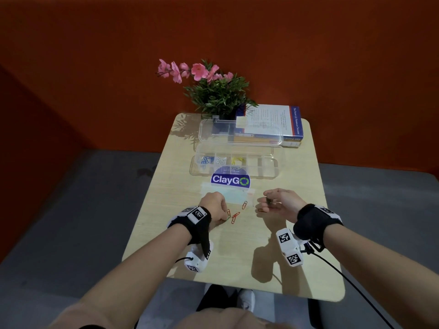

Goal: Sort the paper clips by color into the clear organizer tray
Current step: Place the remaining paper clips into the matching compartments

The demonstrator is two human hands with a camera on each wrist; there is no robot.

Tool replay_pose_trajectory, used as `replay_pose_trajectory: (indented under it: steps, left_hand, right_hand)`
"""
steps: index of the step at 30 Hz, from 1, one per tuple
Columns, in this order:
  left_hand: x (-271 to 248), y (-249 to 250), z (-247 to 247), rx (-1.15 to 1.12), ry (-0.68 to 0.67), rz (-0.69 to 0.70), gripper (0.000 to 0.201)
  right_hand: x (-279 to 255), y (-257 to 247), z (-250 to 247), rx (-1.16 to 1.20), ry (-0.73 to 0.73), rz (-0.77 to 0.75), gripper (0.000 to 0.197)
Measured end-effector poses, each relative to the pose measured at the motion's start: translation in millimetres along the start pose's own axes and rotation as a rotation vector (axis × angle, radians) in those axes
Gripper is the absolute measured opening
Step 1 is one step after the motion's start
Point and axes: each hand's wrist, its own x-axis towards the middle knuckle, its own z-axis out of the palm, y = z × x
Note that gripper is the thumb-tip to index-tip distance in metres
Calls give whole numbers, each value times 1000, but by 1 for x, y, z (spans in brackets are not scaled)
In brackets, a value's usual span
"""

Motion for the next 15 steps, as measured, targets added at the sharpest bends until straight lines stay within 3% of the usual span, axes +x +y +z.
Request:
replay_pose_trajectory:
  steps: [4,8,15]
  left_hand:
    - [-1,8,8,145,16,-53,30]
    - [-3,13,12,229,-3,-85,28]
    - [-1,8,8,121,-62,-89,19]
  right_hand:
    - [-3,-1,3,-60,29,-26,11]
    - [-1,0,7,-101,31,-14,14]
    - [0,0,15,-103,-7,-8,14]
